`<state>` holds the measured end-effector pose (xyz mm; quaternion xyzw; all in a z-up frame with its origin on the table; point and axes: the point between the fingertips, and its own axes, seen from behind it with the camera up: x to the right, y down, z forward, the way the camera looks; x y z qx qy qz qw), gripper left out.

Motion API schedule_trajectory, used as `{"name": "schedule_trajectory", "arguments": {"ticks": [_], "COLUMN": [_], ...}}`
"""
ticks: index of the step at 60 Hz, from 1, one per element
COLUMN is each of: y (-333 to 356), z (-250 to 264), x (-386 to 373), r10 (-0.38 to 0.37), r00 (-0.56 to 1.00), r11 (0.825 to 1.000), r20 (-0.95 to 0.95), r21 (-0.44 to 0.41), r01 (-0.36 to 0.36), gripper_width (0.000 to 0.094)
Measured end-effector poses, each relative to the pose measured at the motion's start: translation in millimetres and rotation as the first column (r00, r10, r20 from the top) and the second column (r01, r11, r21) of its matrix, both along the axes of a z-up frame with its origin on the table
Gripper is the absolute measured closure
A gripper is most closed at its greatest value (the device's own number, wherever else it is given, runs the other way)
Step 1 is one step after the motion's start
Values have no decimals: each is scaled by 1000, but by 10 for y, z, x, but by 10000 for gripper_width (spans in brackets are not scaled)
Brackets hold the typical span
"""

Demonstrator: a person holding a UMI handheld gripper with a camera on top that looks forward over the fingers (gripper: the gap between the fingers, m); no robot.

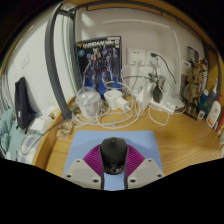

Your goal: Arrange mouse

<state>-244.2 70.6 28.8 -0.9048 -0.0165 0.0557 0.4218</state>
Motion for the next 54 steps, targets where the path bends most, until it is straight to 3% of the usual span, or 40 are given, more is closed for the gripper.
{"name": "schedule_trajectory", "arguments": {"ticks": [7, 9, 11, 12, 18, 26, 35, 54], "y": [-122, -99, -105, -103, -122, -227, -306, -662], "z": [-267, -253, -271, -274, -311, -194, 488, 2057], "x": [-18, -8, -6, -11, -69, -25, 69, 881], "r10": [-7, -11, -7, -5, 19, -5, 8, -50], "r00": [1000, 1000, 1000, 1000, 1000, 1000, 1000, 998], "r11": [998, 999, 999, 999, 998, 993, 999, 994], "r20": [-6, -4, 9, 15, 8, -14, -29, -39], "r21": [-56, -35, -40, -37, -62, -116, -53, 99], "r01": [7, 10, 8, 5, -18, 3, -10, 54], "gripper_width": [617, 613, 541, 560, 476, 64, 72, 76]}}
